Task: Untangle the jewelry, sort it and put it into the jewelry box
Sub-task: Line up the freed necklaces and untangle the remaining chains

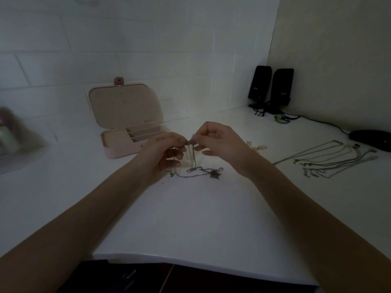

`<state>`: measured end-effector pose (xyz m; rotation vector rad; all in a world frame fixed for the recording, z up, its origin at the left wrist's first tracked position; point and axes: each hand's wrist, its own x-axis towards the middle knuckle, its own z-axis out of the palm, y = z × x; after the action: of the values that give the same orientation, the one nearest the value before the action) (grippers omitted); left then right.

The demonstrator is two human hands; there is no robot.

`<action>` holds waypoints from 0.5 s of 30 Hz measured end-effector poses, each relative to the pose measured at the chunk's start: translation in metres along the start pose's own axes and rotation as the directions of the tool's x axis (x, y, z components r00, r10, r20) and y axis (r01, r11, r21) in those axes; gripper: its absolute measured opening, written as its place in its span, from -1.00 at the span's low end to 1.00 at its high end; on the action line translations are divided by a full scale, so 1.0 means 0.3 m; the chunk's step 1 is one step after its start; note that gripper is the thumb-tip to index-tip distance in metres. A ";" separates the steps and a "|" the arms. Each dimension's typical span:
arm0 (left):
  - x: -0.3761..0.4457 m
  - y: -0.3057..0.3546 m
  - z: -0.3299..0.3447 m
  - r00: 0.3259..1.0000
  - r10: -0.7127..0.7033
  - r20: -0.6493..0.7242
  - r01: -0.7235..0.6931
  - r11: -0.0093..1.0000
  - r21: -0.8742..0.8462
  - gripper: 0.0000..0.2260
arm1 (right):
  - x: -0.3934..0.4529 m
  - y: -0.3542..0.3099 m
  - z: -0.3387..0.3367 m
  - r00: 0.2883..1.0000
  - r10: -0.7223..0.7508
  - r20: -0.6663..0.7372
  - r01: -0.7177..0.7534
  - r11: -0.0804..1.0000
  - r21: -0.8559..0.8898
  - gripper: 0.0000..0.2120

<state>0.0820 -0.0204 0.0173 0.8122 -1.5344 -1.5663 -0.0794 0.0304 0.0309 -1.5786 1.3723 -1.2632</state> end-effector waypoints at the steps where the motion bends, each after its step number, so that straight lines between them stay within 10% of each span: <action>1: 0.001 -0.005 -0.001 1.000 0.024 0.009 -0.025 1.000 0.017 -0.92 | -0.001 -0.002 -0.001 1.000 0.004 0.002 -0.004 1.000 0.014 -0.89; 15: -0.003 -0.012 0.019 0.980 0.198 -0.003 -0.192 0.954 0.230 -0.77 | -0.004 -0.016 0.017 0.998 0.056 0.004 -0.056 0.997 0.054 -0.87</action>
<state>0.0771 -0.0169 0.0139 0.7758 -1.7418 -1.2473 -0.0730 0.0321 0.0337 -1.4948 1.3597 -1.2542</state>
